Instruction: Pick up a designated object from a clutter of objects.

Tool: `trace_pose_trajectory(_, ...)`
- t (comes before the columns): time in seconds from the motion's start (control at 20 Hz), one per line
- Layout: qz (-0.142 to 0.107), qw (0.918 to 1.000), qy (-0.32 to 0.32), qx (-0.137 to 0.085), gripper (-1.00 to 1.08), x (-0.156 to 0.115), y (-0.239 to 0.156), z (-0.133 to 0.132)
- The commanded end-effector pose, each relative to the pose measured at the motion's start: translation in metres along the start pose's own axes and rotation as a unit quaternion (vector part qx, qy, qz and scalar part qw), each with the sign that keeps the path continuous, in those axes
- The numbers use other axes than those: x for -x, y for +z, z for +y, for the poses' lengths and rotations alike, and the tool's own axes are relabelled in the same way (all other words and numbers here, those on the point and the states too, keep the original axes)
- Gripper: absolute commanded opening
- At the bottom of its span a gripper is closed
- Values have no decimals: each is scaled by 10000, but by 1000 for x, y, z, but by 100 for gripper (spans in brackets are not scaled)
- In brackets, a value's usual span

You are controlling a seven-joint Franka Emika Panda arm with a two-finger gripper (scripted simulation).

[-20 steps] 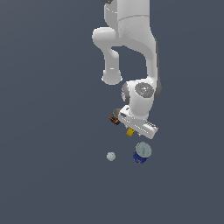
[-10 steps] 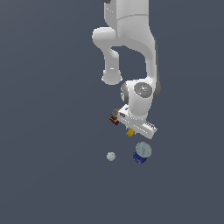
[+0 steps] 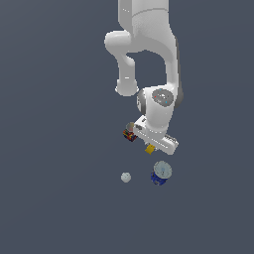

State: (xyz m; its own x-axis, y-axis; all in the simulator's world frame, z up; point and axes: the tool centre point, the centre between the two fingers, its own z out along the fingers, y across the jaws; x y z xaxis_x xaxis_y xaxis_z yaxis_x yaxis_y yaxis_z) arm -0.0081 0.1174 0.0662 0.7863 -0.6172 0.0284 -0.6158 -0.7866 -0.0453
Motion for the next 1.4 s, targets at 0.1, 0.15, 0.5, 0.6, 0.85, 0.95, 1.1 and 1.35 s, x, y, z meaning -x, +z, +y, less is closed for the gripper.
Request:
trace_pose_trajectory(0.1,-6,10000,3,7,-100,2,-22,3)
trace_pose_trajectory(0.15,-9,10000,4,11,-100,3,-28,4)
trace_pose_trajectory(0.5,-31,10000,11,48,-100,9,-85,12)
trace_pose_trajectory(0.6,-37,10000,13,60,-100,11,-104,15)
trace_pose_trajectory(0.85,-49,9999,19,95,-100,16,-155,22)
trace_pose_trajectory(0.95,-54,9999,21,109,-100,18,-174,25)
trace_pose_trajectory(1.1,-63,9999,23,129,-100,20,-203,28)
trace_pose_trajectory(1.35,-79,9998,25,157,-100,24,-251,33)
